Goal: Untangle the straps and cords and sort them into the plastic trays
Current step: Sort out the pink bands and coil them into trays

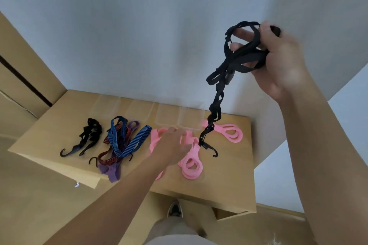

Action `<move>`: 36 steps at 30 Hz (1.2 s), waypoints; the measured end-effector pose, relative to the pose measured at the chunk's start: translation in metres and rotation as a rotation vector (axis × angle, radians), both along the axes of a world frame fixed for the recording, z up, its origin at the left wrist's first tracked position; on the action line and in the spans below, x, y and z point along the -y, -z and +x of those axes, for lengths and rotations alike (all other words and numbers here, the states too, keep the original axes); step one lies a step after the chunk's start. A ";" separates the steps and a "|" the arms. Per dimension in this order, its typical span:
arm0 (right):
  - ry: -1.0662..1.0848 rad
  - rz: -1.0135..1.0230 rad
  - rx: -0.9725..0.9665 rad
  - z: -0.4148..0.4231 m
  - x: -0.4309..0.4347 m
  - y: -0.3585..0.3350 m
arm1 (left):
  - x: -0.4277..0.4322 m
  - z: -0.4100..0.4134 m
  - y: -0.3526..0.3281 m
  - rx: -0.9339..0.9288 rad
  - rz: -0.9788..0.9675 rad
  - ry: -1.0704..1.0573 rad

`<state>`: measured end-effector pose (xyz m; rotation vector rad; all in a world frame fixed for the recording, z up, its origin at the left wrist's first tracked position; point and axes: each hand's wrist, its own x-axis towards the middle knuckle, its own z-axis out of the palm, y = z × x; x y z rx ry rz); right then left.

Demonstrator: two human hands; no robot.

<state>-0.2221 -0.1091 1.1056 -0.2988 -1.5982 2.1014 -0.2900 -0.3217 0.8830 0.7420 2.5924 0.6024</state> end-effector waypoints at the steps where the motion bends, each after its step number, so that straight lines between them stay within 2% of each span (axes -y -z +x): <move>1: -0.021 -0.004 -0.014 0.000 0.005 -0.004 | -0.001 0.005 -0.004 0.025 0.050 -0.023; 7: -0.170 -0.060 -0.076 -0.006 0.050 -0.017 | -0.007 0.019 -0.025 0.131 0.315 -0.158; 12: -0.217 -0.110 -0.041 -0.015 0.082 -0.012 | 0.014 0.012 -0.038 0.167 0.485 -0.286; 20: -0.255 -0.205 -0.055 -0.042 0.138 0.001 | 0.079 -0.014 -0.042 0.161 0.404 -0.189; 23: -0.246 -0.061 0.037 -0.054 0.163 0.006 | 0.117 -0.034 -0.048 0.130 0.435 -0.224; 29: -0.367 0.317 0.406 -0.078 0.233 0.059 | 0.199 -0.076 -0.069 0.038 0.494 -0.231; 32: -0.529 0.508 0.538 -0.096 0.265 0.099 | 0.236 -0.093 -0.079 -0.011 0.482 -0.166; 35: -0.790 0.615 0.545 -0.111 0.300 0.121 | 0.270 -0.106 -0.087 -0.034 0.519 -0.088; 36: -0.800 0.644 0.547 -0.118 0.312 0.129 | 0.279 -0.109 -0.090 -0.021 0.543 -0.065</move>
